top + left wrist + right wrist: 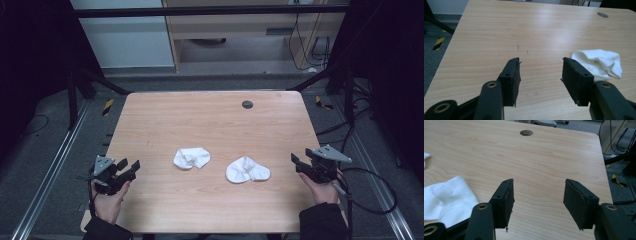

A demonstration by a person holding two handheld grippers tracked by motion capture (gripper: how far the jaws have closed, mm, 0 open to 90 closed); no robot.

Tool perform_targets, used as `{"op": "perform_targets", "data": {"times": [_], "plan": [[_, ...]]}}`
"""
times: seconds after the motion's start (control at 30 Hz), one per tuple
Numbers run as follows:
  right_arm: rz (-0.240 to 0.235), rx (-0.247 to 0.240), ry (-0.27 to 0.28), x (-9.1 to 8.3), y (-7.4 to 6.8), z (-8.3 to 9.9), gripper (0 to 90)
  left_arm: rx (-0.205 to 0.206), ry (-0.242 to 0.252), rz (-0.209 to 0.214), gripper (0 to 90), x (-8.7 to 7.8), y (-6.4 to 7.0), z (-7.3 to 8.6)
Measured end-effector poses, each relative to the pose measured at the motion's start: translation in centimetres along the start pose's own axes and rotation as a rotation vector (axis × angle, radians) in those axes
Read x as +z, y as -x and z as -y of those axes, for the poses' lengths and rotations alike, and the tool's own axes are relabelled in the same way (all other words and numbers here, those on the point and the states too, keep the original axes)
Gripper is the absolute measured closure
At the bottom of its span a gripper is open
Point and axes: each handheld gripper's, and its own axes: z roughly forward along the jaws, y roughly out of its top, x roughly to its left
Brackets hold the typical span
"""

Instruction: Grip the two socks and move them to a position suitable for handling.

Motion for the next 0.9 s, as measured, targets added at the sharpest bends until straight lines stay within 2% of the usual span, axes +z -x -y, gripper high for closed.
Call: {"op": "perform_targets", "data": {"times": [0.13, 0.33, 0.47, 0.5, 0.6, 0.67, 0.9], "plan": [[-0.007, -0.029, -0.005, -0.3, -0.7, -0.3, 43.6, 0.001, 0.000, 0.015, 51.1, -0.4, 0.7, 0.0], [-0.065, -0.068, -0.013, -0.3, -1.9, -1.0, 43.9, 0.025, -0.005, 0.034, 52.4, -0.1, 1.5, -0.2], [-0.092, -0.102, -0.041, -0.1, -2.7, -0.9, 43.3, 0.034, -0.010, 0.058, 53.9, 0.4, 2.4, -0.5], [-0.096, -0.110, -0.048, 0.0, -3.0, -0.9, 43.5, 0.048, -0.013, 0.066, 54.6, 0.7, 2.8, -0.6], [-0.121, -0.128, -0.069, 0.4, -3.4, -0.8, 46.2, 0.052, -0.016, 0.079, 56.3, 0.9, 3.3, -0.8], [-0.134, -0.139, -0.086, 0.7, -3.8, -0.7, 47.4, 0.073, -0.024, 0.096, 57.6, 1.2, 4.2, -0.9], [-0.169, -0.150, -0.108, 1.7, -5.1, -1.1, 49.6, 0.096, -0.031, 0.119, 63.1, 2.0, 5.8, -1.3]]}}
